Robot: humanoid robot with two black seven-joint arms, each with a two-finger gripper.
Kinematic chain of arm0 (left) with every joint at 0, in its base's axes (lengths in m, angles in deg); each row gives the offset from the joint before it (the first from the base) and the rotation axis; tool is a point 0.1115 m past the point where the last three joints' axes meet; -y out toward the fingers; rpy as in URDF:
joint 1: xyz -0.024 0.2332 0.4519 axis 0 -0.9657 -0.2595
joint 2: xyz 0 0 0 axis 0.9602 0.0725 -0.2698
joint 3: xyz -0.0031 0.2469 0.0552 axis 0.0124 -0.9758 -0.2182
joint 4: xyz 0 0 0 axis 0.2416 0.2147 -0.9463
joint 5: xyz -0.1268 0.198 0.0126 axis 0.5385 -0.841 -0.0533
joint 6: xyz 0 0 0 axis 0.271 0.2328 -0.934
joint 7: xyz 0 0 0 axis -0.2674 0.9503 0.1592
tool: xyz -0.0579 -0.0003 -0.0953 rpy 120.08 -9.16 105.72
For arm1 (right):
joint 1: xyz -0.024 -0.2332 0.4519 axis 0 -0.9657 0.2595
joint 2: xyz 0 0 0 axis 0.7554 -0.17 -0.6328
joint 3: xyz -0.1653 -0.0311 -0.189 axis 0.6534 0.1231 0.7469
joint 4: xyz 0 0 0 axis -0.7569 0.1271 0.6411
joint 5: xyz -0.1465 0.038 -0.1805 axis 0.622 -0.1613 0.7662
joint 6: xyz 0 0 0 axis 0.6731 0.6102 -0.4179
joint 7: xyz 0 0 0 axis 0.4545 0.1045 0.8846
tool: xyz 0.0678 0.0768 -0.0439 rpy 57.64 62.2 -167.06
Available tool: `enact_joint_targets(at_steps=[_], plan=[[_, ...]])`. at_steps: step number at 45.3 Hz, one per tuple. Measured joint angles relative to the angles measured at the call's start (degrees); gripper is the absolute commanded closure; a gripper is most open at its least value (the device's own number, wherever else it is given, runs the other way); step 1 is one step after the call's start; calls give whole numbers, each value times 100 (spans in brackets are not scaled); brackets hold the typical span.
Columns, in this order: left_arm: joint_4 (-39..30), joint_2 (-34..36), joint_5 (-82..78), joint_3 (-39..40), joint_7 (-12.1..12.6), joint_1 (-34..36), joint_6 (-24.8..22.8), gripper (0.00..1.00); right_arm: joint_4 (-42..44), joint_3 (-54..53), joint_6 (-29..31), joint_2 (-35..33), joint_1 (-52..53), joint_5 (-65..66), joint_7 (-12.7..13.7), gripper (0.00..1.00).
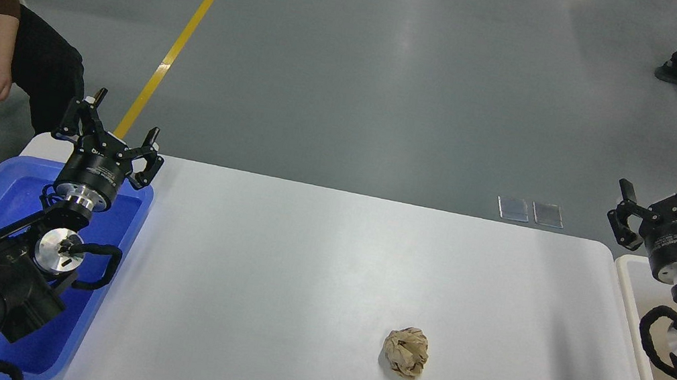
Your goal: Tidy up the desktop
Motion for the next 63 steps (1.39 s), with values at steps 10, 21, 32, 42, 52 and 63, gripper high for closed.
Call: enact_joint_targets(at_steps=[10, 21, 32, 42, 52, 63], plan=[[0, 0, 1, -1, 0, 0, 0, 0, -13, -12, -3, -18, -11, -9, -1, 0], [0, 0, 1, -1, 0, 0, 0, 0, -16, -15, -3, -29, -61, -13, -5, 0], [0, 0, 1, -1, 0, 0, 0, 0, -35, -15, 16, -154, -115, -14, -48, 0], [0, 0, 0, -1, 1, 0, 0, 0, -49, -12, 20, -258, -172, -14, -208, 0], [0, 0, 1, -1, 1, 0, 0, 0, -57, 26, 21, -273, -208, -14, -363, 0], [0, 0, 0, -1, 1, 0, 0, 0, -59, 64, 25, -249, -233, -14, -422, 0]])
